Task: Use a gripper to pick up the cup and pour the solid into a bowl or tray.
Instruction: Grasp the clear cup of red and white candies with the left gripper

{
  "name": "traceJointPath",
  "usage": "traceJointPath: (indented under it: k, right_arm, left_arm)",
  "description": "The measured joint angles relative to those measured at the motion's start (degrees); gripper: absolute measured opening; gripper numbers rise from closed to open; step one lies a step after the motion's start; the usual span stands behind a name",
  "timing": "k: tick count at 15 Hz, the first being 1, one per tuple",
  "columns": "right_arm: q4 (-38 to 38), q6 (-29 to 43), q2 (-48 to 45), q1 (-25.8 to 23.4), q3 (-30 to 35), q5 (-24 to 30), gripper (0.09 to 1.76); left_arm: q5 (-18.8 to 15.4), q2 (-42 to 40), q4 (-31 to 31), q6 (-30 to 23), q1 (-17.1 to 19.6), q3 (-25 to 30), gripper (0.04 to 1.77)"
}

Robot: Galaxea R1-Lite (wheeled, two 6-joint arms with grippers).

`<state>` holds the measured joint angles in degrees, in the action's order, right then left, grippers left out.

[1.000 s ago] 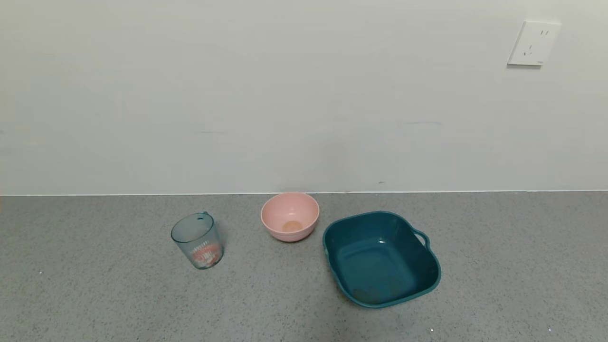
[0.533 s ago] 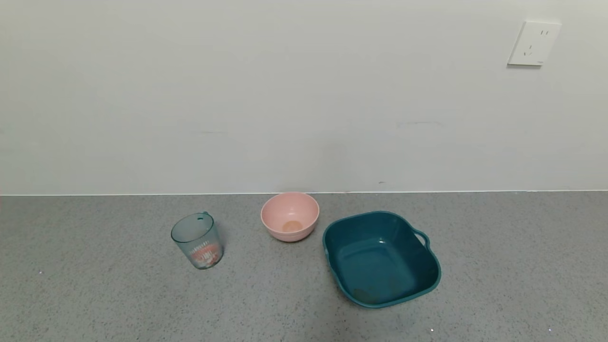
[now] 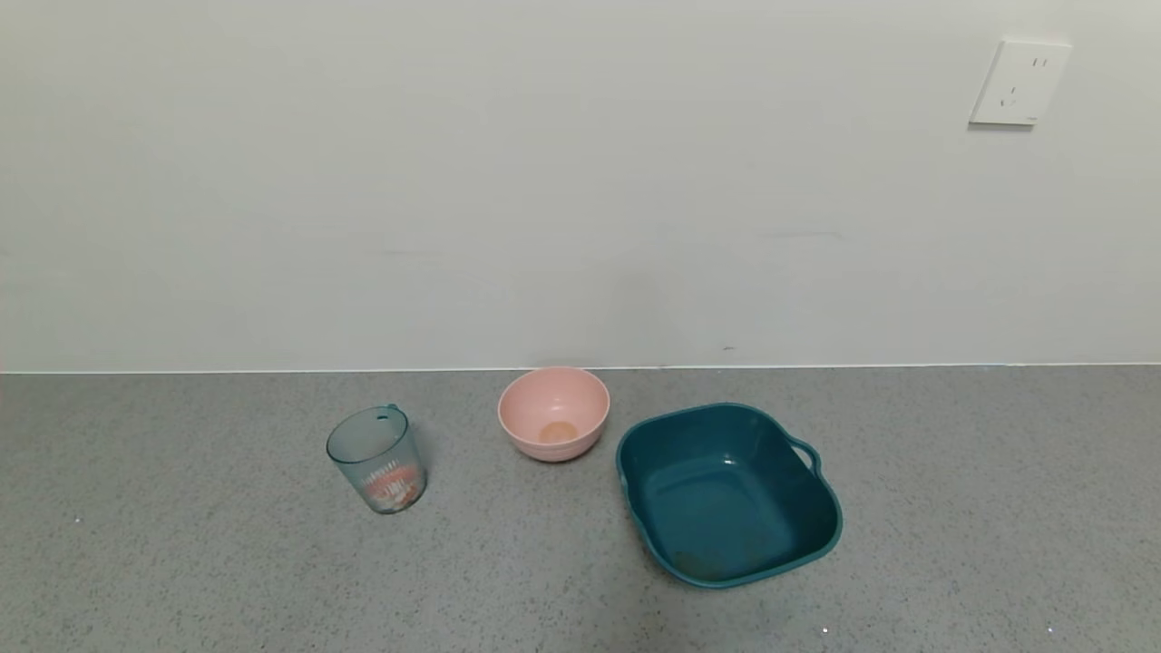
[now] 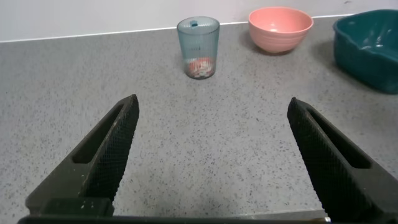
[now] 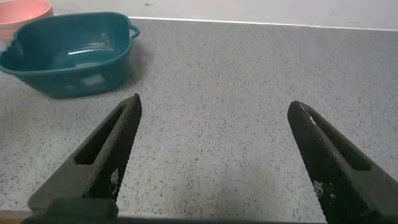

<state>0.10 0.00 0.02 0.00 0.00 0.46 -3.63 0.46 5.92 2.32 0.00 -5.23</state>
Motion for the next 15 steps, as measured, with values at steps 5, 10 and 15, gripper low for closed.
traceJointPath:
  k: [5, 10, 15]
  right_arm:
    - [0.0, 0.0, 0.0, 0.0, 0.0, 0.0, 1.71]
    - [0.0, 0.0, 0.0, 0.0, 0.0, 0.0, 1.71]
    - [0.0, 0.0, 0.0, 0.0, 0.0, 0.0, 1.71]
  left_arm:
    - [-0.7, 10.7, 2.5, 0.7, 0.0, -10.1, 1.72]
    - [-1.4, 29.0, 1.2, 3.3, -0.2, -17.5, 1.72]
    - [-1.7, 48.9, -10.5, 4.8, -1.2, -19.6, 1.72]
